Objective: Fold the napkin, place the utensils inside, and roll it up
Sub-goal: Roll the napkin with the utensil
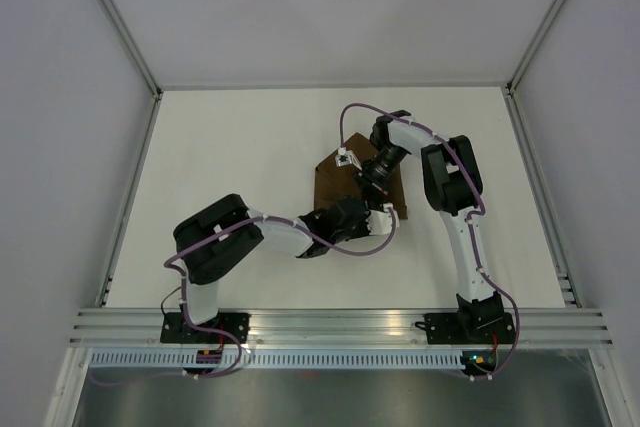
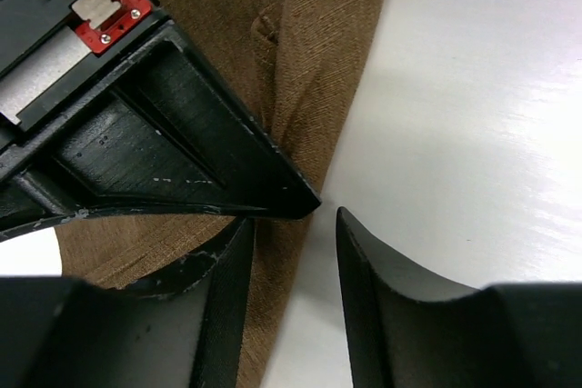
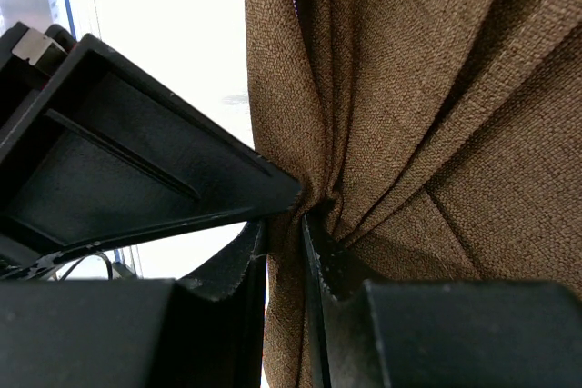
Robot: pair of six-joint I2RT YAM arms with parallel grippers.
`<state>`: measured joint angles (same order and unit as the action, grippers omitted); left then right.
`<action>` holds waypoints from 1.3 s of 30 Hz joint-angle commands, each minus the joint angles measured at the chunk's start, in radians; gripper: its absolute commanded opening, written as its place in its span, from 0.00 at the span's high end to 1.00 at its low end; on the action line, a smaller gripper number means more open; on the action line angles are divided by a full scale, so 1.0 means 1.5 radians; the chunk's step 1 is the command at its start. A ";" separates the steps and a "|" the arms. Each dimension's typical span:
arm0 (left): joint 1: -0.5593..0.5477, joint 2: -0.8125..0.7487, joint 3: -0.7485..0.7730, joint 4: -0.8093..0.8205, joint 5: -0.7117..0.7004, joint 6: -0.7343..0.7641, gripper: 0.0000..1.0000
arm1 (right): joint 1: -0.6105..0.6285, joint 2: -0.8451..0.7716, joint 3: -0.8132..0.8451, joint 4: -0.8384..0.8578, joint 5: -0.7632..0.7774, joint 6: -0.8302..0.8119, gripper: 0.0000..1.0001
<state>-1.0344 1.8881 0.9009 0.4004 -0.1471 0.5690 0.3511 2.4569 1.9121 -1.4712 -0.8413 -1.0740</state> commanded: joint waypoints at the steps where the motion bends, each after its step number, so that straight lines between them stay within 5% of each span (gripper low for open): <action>1: 0.009 0.027 0.013 -0.021 0.017 0.017 0.54 | -0.002 0.054 -0.006 0.021 0.086 -0.045 0.87; 15: 0.032 0.040 0.034 -0.118 0.092 -0.011 0.97 | -0.003 0.049 -0.003 0.012 0.080 -0.047 0.87; 19: 0.049 0.033 0.051 -0.164 0.169 -0.031 0.98 | -0.007 0.029 -0.006 0.012 0.061 -0.038 0.76; 23: 0.065 0.033 0.076 -0.216 0.238 -0.044 0.98 | -0.024 -0.019 -0.007 0.014 0.023 -0.029 0.50; 26: 0.073 0.037 0.096 -0.244 0.278 -0.053 0.98 | -0.050 -0.052 0.004 0.012 -0.019 -0.012 0.42; 39: 0.149 0.084 0.204 -0.404 0.506 -0.128 0.98 | -0.208 -0.232 -0.091 0.132 -0.140 0.060 0.37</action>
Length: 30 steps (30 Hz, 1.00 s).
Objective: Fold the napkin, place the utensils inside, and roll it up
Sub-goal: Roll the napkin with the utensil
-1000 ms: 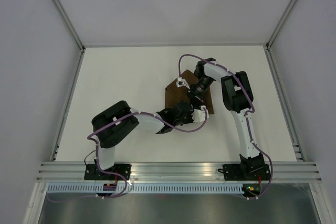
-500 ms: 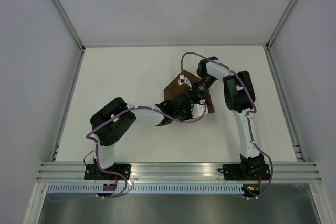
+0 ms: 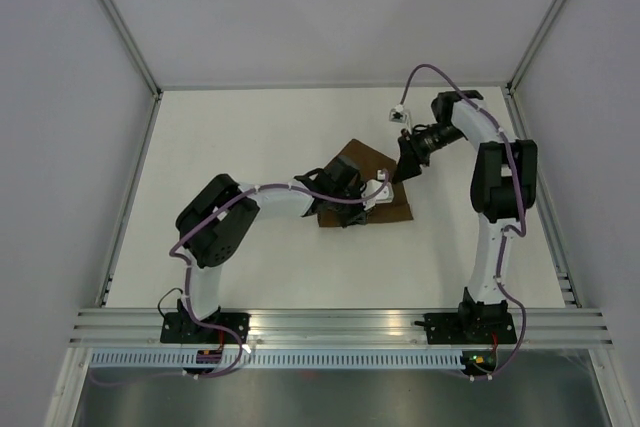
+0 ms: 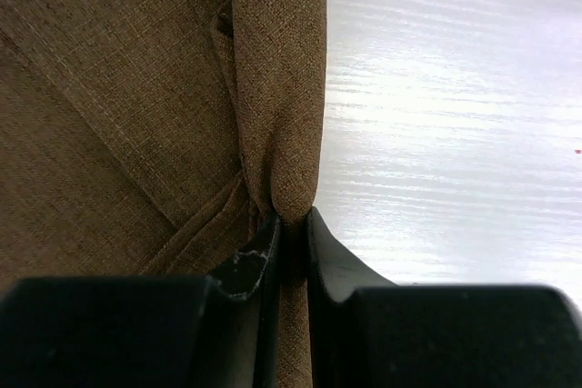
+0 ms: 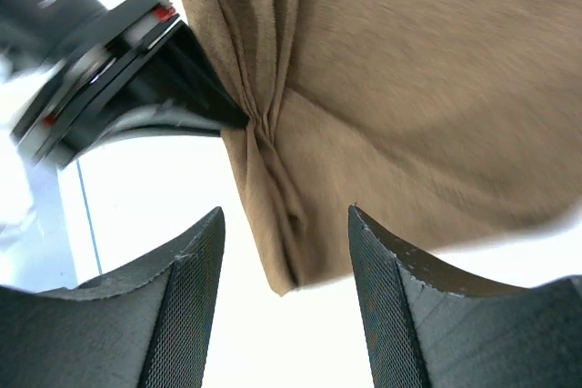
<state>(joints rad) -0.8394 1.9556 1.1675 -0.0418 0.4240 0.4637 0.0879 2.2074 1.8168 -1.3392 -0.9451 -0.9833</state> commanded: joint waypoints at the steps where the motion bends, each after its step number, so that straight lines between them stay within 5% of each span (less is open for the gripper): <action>1: 0.031 0.046 0.052 -0.125 0.142 -0.067 0.98 | -0.053 -0.081 -0.062 0.070 -0.071 -0.008 0.37; 11: 0.122 0.180 0.180 -0.267 0.375 -0.130 0.98 | -0.068 -0.442 -0.481 0.482 0.066 0.052 0.35; 17: 0.131 0.247 0.244 -0.329 0.435 -0.133 0.98 | 0.068 -0.599 -0.683 0.675 0.227 0.068 0.31; 30: 0.136 0.305 0.328 -0.398 0.454 -0.157 0.98 | 0.296 -0.525 -0.741 0.800 0.392 0.087 0.30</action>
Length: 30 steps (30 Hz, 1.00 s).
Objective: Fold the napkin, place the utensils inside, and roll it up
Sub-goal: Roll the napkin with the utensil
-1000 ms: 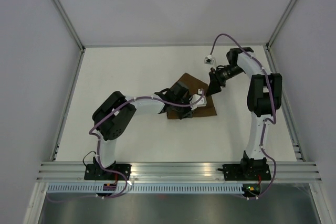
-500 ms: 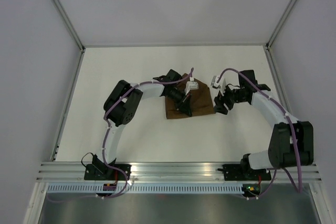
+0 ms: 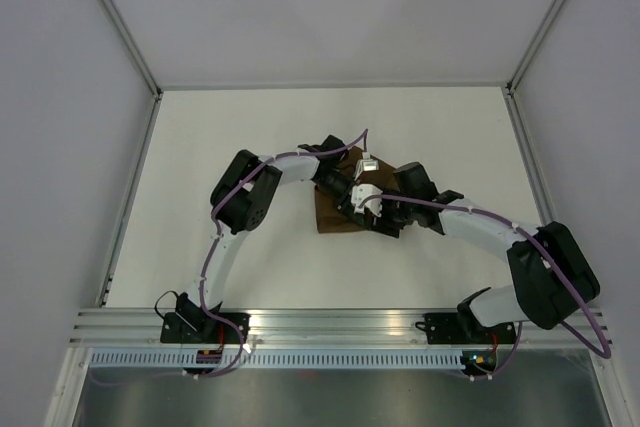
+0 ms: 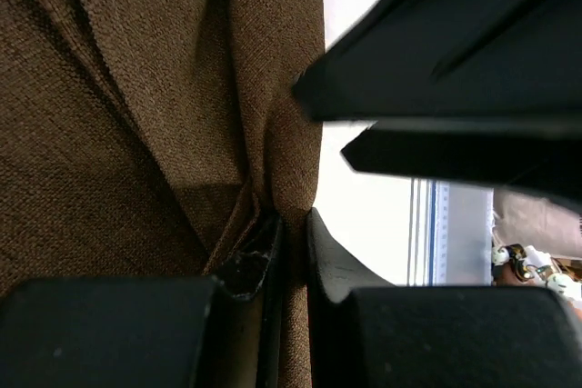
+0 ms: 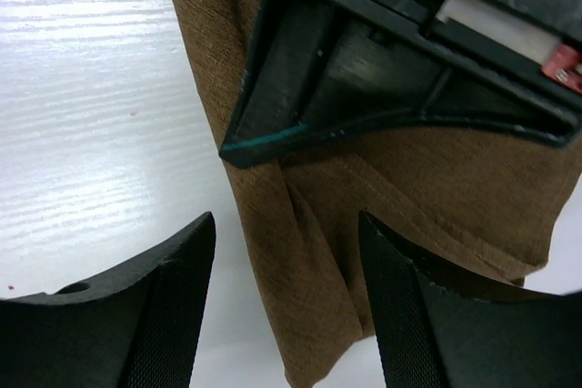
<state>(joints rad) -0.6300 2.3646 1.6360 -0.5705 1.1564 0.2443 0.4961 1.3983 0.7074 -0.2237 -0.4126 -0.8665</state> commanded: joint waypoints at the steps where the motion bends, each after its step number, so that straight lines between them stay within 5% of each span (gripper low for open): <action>1: -0.002 0.035 0.020 -0.049 -0.034 -0.014 0.98 | 0.029 0.019 0.000 0.056 0.038 0.011 0.30; 12: -0.003 0.046 0.056 -0.085 -0.036 -0.008 0.98 | 0.065 0.078 0.002 0.052 0.051 0.016 0.35; 18: -0.001 0.037 0.049 -0.090 -0.054 0.002 0.98 | 0.066 0.108 0.012 0.053 0.055 0.017 0.54; 22: -0.002 0.017 0.041 -0.078 -0.071 0.007 0.86 | 0.065 0.116 0.023 0.030 0.044 0.017 0.74; 25: 0.000 -0.037 0.000 0.001 -0.095 -0.031 0.72 | 0.065 0.123 0.032 0.000 0.026 0.010 0.80; 30: 0.014 -0.120 -0.069 0.112 -0.134 -0.092 0.64 | 0.049 0.150 0.074 -0.079 -0.031 -0.005 0.81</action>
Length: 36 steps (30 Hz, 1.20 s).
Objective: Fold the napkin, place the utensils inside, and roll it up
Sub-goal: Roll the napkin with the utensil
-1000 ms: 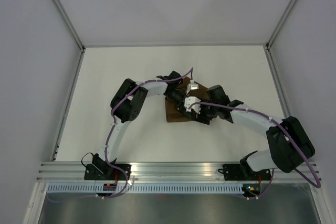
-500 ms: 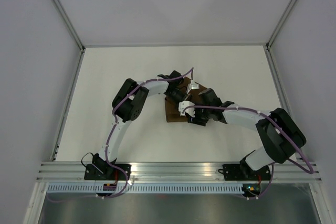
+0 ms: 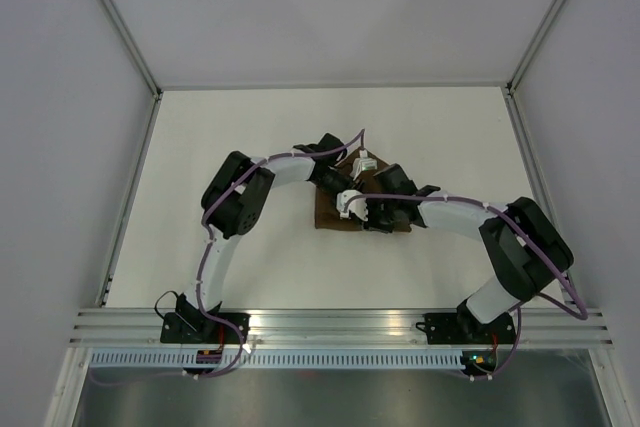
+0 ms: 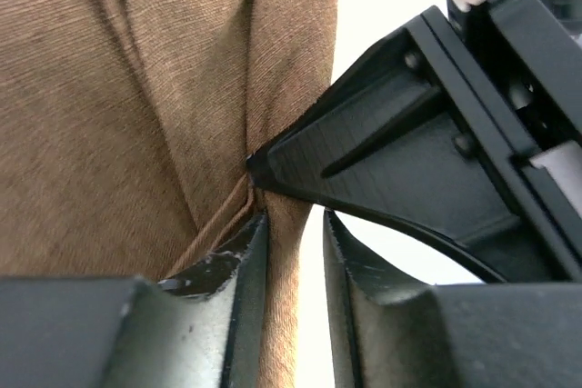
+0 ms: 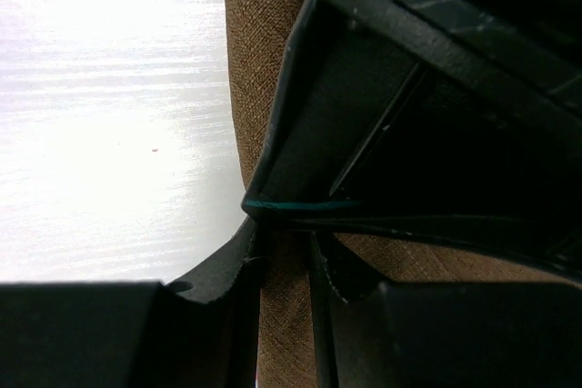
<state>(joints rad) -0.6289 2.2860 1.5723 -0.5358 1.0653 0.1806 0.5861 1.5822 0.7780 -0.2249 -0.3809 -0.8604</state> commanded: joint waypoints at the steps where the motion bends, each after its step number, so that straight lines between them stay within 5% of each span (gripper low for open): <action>1: 0.016 -0.079 -0.034 0.119 -0.079 -0.056 0.63 | -0.017 0.040 0.037 -0.091 -0.062 -0.013 0.81; 13: 0.083 -0.316 -0.247 0.407 -0.302 -0.218 0.61 | -0.112 0.226 0.251 -0.413 -0.235 -0.138 0.82; 20: 0.069 -0.504 -0.455 0.582 -0.464 -0.242 0.62 | -0.141 0.369 0.383 -0.566 -0.231 -0.195 0.82; 28: -0.112 -0.625 -0.598 0.657 -0.720 -0.055 0.60 | -0.149 0.492 0.505 -0.655 -0.236 -0.188 0.82; 36: -0.292 -0.500 -0.588 0.671 -0.892 0.146 0.57 | -0.151 0.558 0.589 -0.700 -0.224 -0.151 0.82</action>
<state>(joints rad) -1.0222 1.4532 0.6689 0.4091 -0.1219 0.2157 0.3534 2.3226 1.6516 -1.3350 -0.8635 -1.0546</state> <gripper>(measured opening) 0.425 0.276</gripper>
